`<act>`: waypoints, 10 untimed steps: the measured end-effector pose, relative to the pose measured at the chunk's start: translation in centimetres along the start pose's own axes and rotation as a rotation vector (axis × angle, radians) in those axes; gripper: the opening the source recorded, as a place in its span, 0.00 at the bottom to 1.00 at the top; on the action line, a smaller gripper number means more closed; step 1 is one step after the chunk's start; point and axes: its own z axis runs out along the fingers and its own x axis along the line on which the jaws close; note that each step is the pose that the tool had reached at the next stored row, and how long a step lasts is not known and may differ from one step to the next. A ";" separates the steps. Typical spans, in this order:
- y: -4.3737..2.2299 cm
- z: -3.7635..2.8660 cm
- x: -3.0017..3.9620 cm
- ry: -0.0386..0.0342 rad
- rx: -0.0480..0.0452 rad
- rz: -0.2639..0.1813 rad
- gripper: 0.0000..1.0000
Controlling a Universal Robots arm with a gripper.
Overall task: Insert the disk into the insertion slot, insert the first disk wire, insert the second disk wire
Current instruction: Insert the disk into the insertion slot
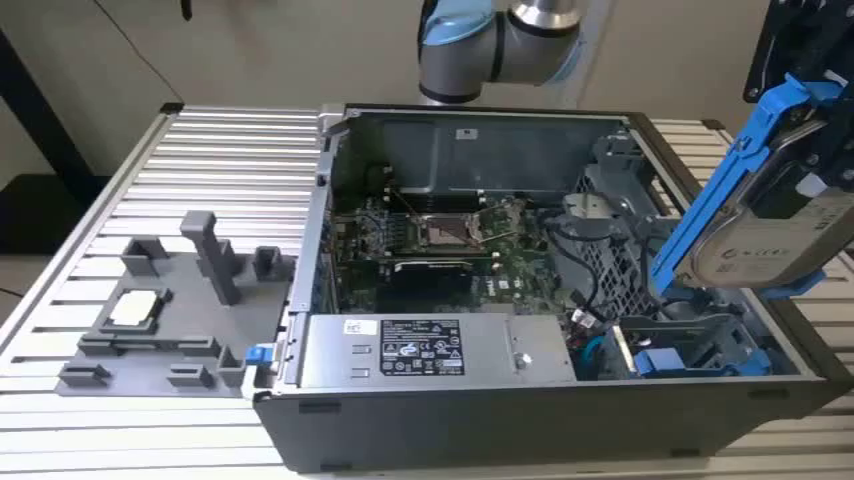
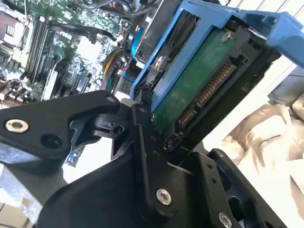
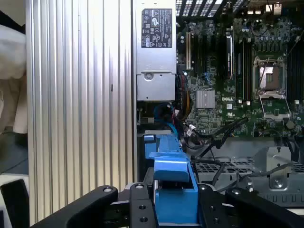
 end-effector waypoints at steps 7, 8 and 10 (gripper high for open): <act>0.00 0.00 0.00 0.0000 0.0000 0.000 0.33; 0.00 0.00 0.00 0.0000 0.0000 0.000 0.33; 0.00 0.00 0.00 0.0000 0.0000 0.000 0.33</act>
